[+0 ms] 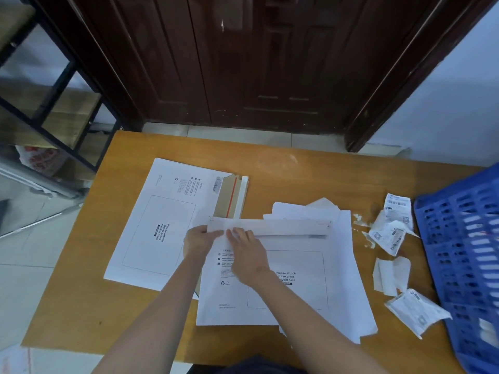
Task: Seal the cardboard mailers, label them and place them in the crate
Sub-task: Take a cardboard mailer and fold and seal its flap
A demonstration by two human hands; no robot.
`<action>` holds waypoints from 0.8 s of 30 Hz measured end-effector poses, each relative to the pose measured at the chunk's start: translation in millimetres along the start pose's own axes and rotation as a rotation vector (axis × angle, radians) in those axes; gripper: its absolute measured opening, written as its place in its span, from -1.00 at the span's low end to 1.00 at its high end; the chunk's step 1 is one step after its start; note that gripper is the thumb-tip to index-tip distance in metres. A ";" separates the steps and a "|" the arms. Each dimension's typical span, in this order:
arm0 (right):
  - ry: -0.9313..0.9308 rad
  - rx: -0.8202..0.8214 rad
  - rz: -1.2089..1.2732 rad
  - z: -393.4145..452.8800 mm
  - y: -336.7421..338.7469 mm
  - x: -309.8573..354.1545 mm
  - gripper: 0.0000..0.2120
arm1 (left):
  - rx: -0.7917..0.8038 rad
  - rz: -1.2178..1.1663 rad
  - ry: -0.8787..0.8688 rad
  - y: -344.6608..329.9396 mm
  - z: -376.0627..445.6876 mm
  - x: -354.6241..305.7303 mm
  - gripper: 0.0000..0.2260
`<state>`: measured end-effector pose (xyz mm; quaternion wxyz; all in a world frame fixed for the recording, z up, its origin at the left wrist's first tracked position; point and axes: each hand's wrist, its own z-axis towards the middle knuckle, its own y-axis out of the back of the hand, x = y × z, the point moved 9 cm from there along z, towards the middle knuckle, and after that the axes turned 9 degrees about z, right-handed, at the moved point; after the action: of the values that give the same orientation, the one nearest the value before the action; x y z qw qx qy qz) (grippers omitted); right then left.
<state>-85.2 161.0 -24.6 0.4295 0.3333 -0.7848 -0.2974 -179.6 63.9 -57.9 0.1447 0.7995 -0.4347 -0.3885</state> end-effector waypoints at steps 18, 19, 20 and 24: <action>-1.082 -1.006 1.317 -103.7 44.2 -201.5 -0.72 | -0.066 0.142 -0.014 -3.6 3.8 -2.6 -0.75; -1.071 -0.990 1.307 -102.4 48.0 -203.0 -0.74 | -0.068 0.147 -0.019 -3.8 4.2 -3.2 -0.76; -1.063 -0.977 1.308 -101.0 50.8 -204.0 -0.73 | -0.069 0.149 -0.023 -3.8 4.4 -3.4 -0.78; -1.037 -0.922 1.265 -96.5 61.2 -204.1 -0.64 | -0.070 0.145 -0.042 -3.2 6.4 -3.6 -0.81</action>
<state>66.1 339.3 -31.8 0.1976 -0.5326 -0.7183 -0.4017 -183.7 69.4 -62.1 0.1913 0.7520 -0.4804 -0.4088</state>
